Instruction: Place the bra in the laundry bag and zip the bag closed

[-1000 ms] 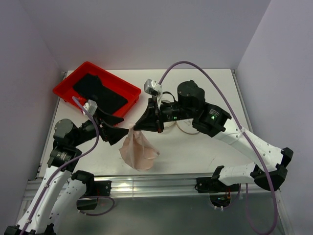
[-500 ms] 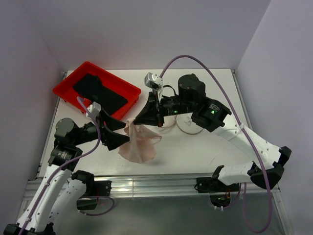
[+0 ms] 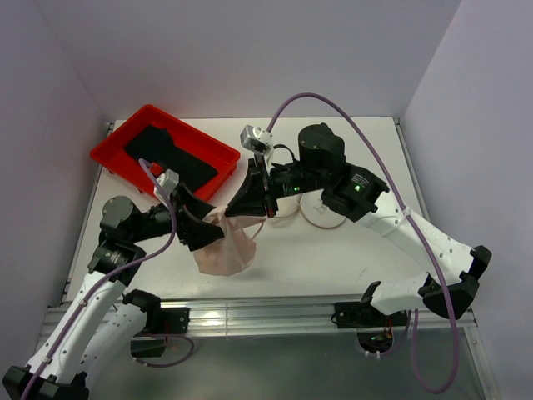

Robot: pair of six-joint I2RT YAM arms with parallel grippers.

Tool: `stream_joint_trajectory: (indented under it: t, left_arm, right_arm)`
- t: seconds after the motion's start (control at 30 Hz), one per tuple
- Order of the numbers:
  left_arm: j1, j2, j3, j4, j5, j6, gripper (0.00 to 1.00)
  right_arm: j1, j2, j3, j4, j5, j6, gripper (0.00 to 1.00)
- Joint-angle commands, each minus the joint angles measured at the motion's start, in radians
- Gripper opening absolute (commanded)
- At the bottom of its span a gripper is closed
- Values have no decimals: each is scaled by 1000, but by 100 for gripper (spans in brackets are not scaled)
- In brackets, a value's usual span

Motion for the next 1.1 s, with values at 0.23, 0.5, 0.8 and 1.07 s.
stream_joint_trajectory:
  t: [0.23,0.5,0.8,1.07]
  left_arm:
    - [-45,1,37,-50,-106,55,26]
    - [-45,56,168,-193,-273,34,0]
    - [-45,132,224,-68,-227,-76,0]
    - [-46,100,268,-152,-278,29,0]
  right_arm:
    - [-18,-63,39,50,39,4,0]
    - [-30,-209,-182,115,563,86,83]
    - [-27,-379,-367,179,527,70,97]
    - [-26,-306,-377,180,586,95,93]
